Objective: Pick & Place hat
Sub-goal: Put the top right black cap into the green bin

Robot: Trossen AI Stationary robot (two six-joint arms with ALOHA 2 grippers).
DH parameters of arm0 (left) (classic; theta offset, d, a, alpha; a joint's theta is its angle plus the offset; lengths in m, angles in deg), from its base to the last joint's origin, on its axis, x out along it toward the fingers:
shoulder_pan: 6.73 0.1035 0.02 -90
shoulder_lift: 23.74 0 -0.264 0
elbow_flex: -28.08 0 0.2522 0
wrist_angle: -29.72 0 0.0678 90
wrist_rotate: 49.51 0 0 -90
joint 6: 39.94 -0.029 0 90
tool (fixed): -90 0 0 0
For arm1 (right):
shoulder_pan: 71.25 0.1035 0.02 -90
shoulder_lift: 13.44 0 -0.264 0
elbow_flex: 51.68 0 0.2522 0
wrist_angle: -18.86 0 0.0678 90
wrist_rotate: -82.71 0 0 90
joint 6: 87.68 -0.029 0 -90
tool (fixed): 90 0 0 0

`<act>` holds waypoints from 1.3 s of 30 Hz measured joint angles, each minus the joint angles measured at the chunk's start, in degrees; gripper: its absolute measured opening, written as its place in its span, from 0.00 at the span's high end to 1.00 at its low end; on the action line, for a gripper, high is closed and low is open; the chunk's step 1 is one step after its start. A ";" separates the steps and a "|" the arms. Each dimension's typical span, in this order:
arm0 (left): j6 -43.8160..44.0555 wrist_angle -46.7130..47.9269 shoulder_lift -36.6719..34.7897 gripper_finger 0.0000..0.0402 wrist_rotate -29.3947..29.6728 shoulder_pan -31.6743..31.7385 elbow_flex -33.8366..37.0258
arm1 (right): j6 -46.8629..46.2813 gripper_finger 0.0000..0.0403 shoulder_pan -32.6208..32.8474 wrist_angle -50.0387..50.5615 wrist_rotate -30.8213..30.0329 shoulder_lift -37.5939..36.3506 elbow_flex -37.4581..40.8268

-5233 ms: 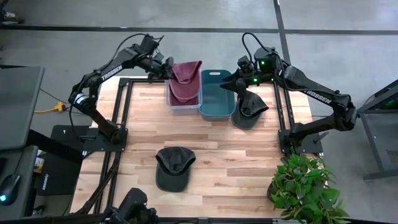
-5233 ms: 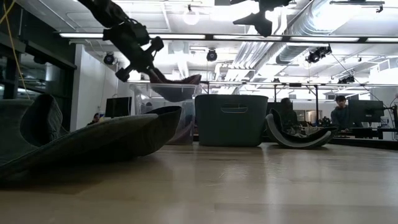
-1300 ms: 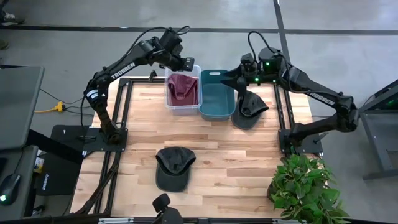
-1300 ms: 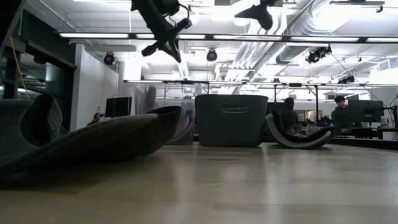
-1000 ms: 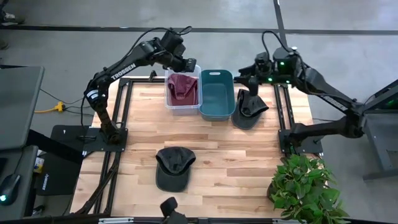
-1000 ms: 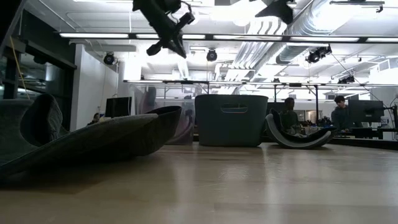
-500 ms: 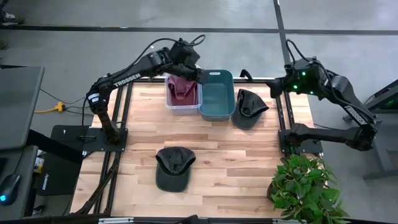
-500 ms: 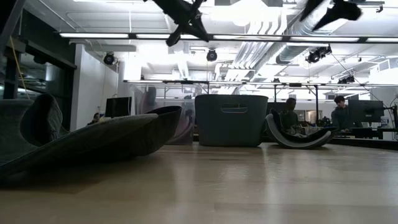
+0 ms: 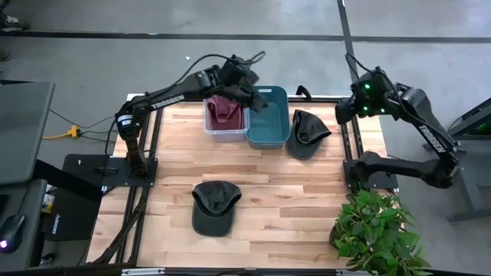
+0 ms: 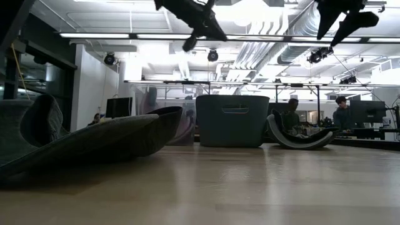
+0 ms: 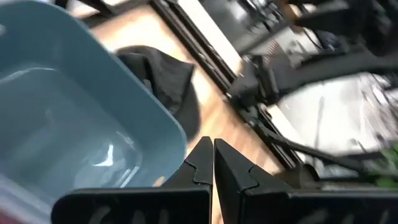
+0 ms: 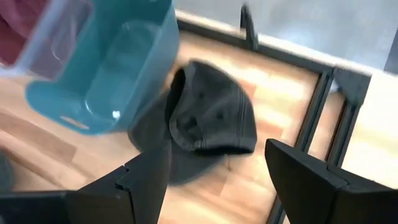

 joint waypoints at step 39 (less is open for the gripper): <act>-15.44 3.09 2.91 1.00 -23.15 4.31 -0.04 | 3.39 0.37 3.52 9.11 3.99 11.34 0.02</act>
